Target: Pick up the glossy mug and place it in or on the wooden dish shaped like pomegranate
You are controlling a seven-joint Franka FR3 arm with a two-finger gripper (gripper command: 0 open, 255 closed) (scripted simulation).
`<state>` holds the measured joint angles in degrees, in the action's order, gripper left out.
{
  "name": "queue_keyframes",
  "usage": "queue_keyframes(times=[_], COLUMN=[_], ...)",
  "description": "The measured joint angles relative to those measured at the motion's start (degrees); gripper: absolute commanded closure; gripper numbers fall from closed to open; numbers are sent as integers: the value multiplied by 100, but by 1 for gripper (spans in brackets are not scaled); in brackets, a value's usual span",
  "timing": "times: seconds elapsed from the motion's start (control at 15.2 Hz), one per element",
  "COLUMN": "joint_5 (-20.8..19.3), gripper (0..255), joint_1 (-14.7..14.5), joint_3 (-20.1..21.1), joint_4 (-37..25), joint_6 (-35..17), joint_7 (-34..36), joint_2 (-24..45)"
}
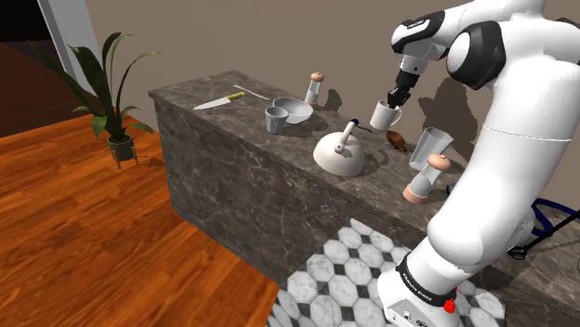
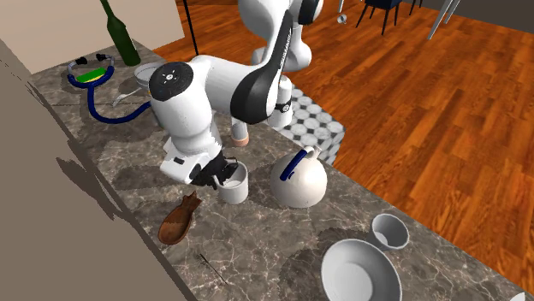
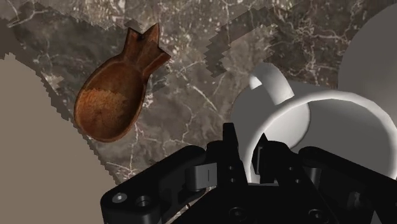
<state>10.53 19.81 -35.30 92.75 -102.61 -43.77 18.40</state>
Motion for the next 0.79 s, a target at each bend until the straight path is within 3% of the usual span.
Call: queue_keyframes(times=[0.46, 0.79], joint_5=[449, 838], gripper=[255, 255], joint_1=[999, 1968], joint_3=[-77, 12], joint_4=[-1362, -2907], joint_6=[574, 1197], joint_7=[-884, -1362], joint_2=[940, 1903])
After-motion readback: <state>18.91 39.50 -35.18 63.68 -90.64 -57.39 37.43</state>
